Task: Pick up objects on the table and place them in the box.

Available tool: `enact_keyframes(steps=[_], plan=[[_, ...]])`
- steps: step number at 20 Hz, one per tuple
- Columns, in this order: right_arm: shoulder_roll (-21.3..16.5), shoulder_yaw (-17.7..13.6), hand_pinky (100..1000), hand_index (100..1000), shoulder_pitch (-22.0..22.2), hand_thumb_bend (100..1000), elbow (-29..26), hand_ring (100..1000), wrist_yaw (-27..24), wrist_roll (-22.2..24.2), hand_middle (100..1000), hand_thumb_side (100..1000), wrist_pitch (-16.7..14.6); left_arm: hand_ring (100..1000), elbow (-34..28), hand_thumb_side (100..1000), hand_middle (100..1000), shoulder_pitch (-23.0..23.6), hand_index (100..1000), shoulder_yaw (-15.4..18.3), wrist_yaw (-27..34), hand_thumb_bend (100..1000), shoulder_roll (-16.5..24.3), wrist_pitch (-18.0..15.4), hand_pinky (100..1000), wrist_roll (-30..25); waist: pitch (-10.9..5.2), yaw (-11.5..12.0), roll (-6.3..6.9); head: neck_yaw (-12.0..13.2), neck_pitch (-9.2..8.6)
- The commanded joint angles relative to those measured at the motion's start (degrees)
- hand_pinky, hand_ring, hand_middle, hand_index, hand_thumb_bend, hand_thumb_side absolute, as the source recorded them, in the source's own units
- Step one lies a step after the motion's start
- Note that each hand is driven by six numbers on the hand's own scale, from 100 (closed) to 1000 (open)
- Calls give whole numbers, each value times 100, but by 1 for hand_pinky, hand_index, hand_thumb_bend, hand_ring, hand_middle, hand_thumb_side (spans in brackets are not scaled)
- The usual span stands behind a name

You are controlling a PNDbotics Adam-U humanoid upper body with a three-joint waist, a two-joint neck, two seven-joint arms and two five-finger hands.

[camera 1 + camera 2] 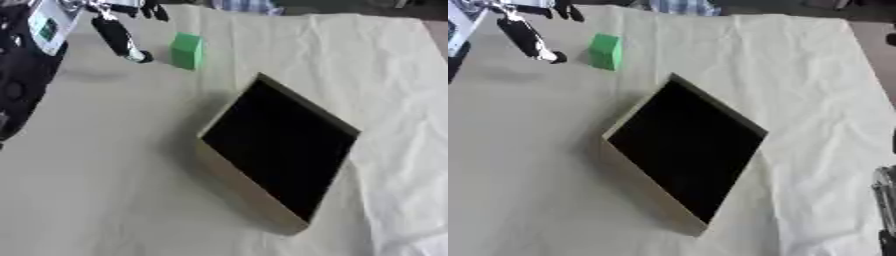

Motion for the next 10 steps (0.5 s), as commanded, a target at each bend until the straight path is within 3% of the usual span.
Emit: enact_keyframes(steps=[1, 10], plan=[[-76, -21, 646, 761, -77, 100, -85, 675, -34, 9, 599, 775, 13, 923, -76, 238, 895, -185, 959, 67, 8, 375, 37, 133, 858, 75, -94, -24, 36, 26, -36], [-61, -9, 644, 759, -157, 100, -85, 669, -47, 25, 594, 781, 3, 938, 51, 290, 908, -267, 974, 222, -329, 444, -9, 325, 875, 286, 45, -164, 86, 156, -128]])
